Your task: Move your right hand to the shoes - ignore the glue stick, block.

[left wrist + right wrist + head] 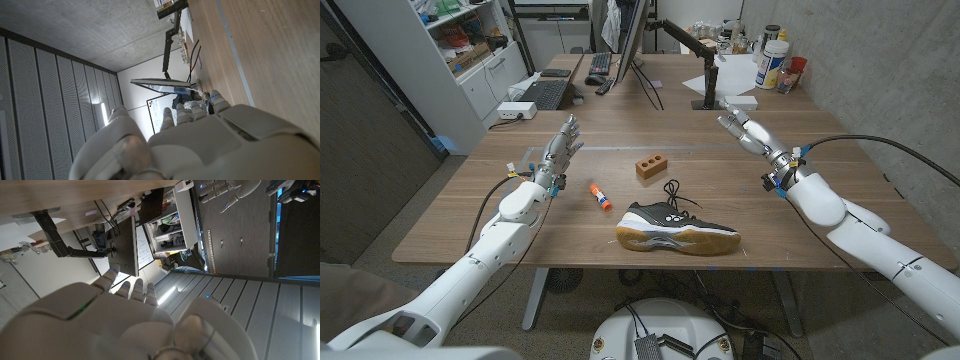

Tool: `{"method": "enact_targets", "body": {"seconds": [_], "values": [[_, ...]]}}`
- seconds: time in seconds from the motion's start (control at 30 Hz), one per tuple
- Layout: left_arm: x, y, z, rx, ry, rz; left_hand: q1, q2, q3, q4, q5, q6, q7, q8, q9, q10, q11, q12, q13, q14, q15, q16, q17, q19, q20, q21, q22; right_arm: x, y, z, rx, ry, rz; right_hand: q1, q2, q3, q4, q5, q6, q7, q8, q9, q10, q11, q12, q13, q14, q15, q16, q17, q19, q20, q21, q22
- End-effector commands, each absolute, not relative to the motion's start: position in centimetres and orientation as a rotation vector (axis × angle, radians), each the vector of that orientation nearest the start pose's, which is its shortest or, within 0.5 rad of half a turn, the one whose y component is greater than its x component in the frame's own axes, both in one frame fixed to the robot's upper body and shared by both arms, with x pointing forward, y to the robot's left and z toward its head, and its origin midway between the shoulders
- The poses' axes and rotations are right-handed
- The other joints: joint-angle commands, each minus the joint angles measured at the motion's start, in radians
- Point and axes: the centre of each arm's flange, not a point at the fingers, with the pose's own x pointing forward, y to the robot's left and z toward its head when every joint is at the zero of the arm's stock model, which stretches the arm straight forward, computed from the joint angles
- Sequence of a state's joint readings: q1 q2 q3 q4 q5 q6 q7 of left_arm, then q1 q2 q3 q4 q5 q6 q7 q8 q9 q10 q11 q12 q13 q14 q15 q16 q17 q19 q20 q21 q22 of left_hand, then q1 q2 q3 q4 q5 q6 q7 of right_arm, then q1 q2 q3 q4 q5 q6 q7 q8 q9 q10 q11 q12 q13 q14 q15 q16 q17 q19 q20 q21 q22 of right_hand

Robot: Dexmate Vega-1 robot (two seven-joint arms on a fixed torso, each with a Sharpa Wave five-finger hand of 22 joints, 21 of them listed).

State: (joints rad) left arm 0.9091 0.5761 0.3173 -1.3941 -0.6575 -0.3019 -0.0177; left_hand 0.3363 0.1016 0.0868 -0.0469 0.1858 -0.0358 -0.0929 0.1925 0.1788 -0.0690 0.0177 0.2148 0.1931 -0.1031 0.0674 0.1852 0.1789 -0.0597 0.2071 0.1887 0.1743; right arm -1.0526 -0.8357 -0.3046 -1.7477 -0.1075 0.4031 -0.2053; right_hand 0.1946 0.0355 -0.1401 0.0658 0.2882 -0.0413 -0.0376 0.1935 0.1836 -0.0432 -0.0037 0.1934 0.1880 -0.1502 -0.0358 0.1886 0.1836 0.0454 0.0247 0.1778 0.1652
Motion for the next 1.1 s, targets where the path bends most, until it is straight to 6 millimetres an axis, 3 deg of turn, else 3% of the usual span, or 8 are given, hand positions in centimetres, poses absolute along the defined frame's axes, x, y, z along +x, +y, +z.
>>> {"method": "enact_targets", "body": {"seconds": [0.03, 1.1], "values": [[62.9, 31.7, -2.1, -0.018, -0.637, -0.185, 0.011, 0.002, 0.002, -0.007, 0.001, 0.002, 0.001, -0.003, 0.002, -0.009, 0.001, 0.001, 0.005, -0.010, -0.001, 0.003, 0.004, -0.005, 0.004, 0.002, 0.003, 52.0, -26.3, 1.3, -0.945, -1.022, 0.155, 0.011, 0.001, -0.002, -0.010, -0.001, 0.003, -0.007, 0.004, 0.006, -0.007, 0.000, 0.001, 0.003, -0.004, -0.004, 0.004, 0.003, -0.003, -0.003, 0.006, 0.002], [63.2, 31.8, -1.7, -0.008, -0.643, -0.186, 0.011, 0.005, 0.005, -0.010, 0.001, 0.003, 0.003, -0.003, 0.002, -0.008, 0.004, 0.002, 0.005, -0.011, -0.001, 0.003, 0.004, -0.005, 0.004, 0.003, 0.003, 50.4, -24.0, -0.3, -1.093, -1.109, 0.247, 0.021, -0.006, -0.006, -0.018, -0.009, -0.014, -0.018, -0.003, 0.006, -0.015, -0.016, 0.000, 0.004, -0.007, -0.013, 0.004, 0.004, -0.005, -0.001, 0.006, 0.002]]}}
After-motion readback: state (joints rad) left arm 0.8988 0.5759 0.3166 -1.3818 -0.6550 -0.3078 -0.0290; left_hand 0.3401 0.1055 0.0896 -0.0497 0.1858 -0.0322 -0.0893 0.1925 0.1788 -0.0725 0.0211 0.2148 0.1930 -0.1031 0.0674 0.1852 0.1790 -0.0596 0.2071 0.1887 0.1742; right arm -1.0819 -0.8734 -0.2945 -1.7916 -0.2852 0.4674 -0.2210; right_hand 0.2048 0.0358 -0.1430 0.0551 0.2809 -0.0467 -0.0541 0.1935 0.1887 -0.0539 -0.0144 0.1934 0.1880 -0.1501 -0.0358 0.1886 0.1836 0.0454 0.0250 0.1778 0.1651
